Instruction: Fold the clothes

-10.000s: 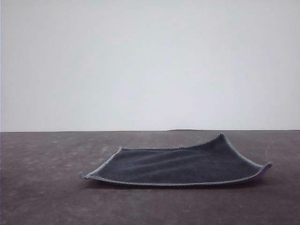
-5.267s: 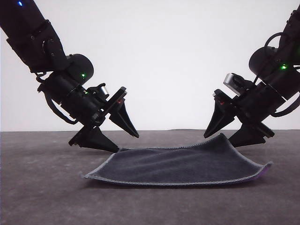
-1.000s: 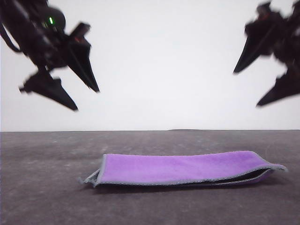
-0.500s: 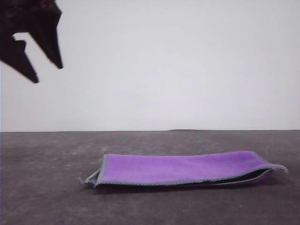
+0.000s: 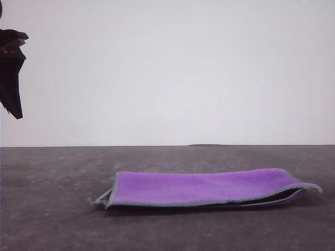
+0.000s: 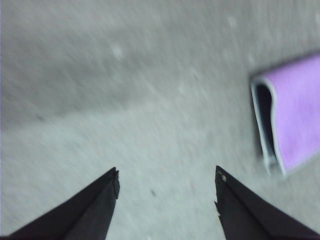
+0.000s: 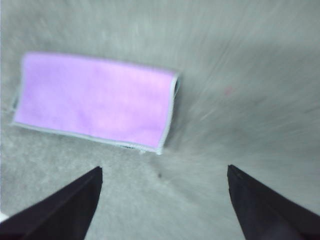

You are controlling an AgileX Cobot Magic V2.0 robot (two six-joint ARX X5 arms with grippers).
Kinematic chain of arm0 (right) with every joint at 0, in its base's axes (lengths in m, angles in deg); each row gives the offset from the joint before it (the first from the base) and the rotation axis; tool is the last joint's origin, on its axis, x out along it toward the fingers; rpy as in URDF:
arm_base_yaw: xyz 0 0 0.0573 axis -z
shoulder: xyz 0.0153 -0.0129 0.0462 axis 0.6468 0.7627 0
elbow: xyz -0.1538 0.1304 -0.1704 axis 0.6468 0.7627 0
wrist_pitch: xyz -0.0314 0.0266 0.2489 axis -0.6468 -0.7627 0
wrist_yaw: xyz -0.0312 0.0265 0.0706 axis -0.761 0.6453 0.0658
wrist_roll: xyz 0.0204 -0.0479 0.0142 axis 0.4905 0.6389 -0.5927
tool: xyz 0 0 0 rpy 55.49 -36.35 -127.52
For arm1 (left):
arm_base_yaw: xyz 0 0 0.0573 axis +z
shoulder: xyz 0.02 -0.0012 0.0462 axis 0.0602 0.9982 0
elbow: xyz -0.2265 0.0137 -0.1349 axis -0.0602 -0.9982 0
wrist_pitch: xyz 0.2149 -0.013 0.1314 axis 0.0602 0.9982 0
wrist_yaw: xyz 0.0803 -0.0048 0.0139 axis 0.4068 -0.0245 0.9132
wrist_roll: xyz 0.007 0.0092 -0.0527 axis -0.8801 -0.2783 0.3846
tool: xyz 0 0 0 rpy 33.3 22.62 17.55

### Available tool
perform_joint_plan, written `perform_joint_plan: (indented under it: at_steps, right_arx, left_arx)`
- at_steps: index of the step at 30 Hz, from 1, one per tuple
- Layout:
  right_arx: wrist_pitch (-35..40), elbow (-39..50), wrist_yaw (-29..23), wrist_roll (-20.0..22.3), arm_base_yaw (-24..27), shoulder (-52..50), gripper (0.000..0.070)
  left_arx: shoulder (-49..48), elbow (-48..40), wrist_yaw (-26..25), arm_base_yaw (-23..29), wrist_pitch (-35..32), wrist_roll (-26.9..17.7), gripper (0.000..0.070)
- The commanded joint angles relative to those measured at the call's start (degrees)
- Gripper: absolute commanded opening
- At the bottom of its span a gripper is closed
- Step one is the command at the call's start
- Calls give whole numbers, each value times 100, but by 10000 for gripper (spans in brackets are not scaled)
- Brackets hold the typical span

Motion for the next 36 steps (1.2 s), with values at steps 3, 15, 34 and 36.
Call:
perform_joint_plan:
  at_steps: [3, 15, 34, 36]
  right_arx:
    - [745, 376, 333, -274, 0, 741, 499]
    - [2291, 396, 1618, -548, -10, 3147, 498]
    - [2963, 394, 2278, -661, -318, 3921, 37]
    - [3010, 394, 2379, -658, -349, 3921, 24]
  left_arx:
    - [31, 63, -13, 102, -73, -36, 366]
    - [31, 63, -15, 100, -71, 12, 366]
    - [31, 63, -15, 100, -89, 25, 366]
    - [31, 63, -15, 100, -95, 25, 366]
